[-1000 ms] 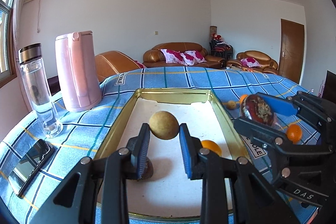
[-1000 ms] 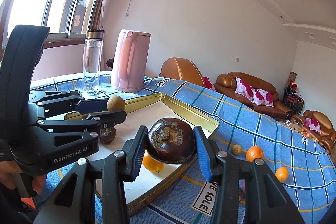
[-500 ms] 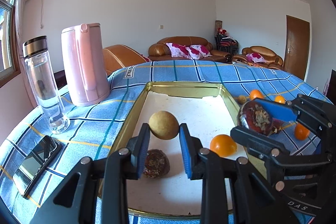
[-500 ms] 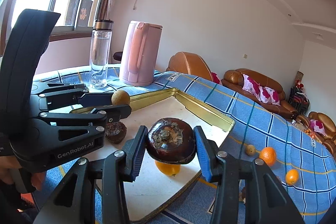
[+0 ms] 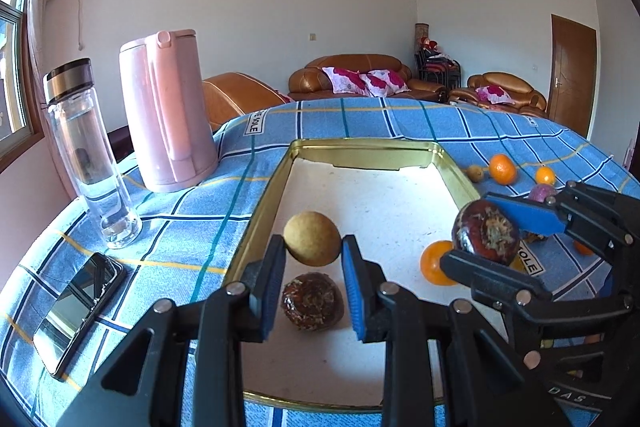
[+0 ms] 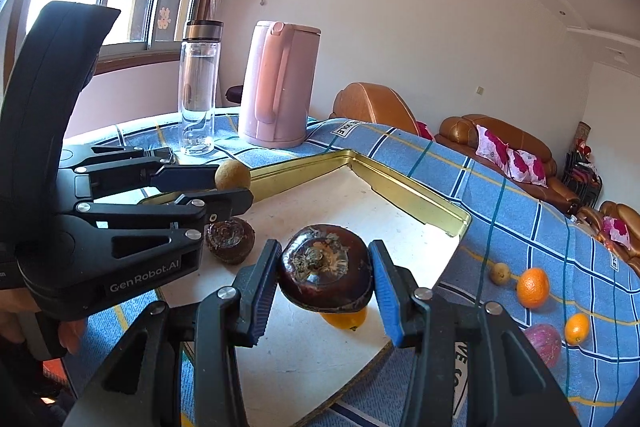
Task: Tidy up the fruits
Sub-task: 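Lower the yellow-green fruit into the tray with the left tool while the right tool holds the mangosteen above it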
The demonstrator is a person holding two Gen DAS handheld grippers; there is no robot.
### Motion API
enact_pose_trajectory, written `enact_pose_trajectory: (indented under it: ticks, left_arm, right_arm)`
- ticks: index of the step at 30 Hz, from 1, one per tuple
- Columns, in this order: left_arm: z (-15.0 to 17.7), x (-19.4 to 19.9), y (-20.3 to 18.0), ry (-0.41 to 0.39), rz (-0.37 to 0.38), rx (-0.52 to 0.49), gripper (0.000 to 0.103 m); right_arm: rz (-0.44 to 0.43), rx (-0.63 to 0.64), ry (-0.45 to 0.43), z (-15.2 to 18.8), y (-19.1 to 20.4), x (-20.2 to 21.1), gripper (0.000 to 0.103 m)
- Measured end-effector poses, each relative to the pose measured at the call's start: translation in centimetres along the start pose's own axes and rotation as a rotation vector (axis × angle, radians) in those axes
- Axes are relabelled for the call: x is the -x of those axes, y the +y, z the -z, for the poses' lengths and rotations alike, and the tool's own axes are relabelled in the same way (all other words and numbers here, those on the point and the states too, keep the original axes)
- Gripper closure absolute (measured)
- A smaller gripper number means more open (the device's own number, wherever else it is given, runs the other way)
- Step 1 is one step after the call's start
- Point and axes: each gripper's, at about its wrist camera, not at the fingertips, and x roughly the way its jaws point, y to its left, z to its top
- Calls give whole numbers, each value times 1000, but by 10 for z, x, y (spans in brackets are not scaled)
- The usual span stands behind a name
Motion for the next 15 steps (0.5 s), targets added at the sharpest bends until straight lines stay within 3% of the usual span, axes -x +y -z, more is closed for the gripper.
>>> enact_pose_trajectory:
  ticks: [15]
  left_arm:
    - [6, -11, 1, 71, 12, -32, 73]
  right_arm:
    - [-49, -4, 89, 0, 2, -19, 56]
